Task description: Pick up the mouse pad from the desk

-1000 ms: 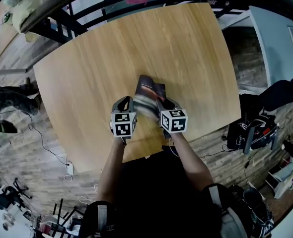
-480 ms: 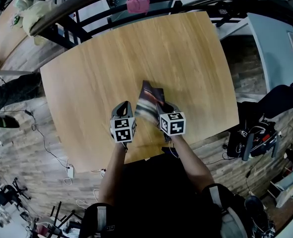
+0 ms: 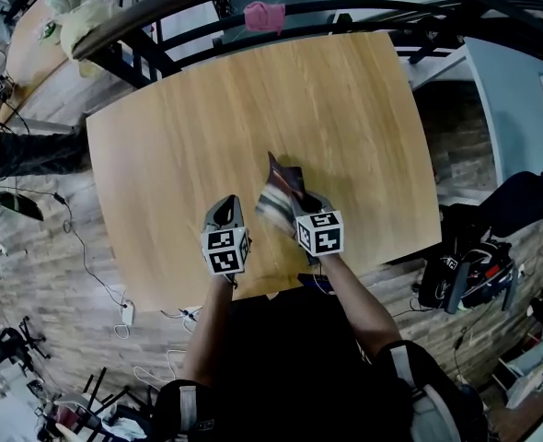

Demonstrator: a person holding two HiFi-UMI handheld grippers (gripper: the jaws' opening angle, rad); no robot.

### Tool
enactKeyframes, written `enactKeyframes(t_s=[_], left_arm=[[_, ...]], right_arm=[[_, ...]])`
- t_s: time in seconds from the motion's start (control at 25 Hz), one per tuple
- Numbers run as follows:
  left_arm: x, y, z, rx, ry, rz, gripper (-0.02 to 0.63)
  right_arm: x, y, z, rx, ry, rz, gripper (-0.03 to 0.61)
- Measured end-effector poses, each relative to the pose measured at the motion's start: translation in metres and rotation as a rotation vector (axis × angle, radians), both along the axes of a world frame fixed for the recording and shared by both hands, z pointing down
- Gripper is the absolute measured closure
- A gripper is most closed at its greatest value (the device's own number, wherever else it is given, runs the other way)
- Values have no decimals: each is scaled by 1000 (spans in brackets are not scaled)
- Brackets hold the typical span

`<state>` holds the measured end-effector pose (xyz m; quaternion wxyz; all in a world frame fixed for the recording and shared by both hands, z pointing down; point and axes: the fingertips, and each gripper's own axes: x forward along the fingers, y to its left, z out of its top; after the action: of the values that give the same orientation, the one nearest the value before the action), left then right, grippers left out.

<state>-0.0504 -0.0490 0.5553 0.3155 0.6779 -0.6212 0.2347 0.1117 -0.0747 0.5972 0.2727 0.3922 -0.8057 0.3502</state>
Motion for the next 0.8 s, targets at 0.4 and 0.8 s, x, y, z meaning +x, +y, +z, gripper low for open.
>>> enactKeyframes(t_s=[0.4, 0.8], left_arm=[[-3, 26, -52, 119, 21, -14, 591], [-24, 64, -85, 207, 78, -31, 591]], right_arm=[[-6, 13, -32, 85, 26, -32, 518], [-26, 47, -62, 152, 40, -39, 520]])
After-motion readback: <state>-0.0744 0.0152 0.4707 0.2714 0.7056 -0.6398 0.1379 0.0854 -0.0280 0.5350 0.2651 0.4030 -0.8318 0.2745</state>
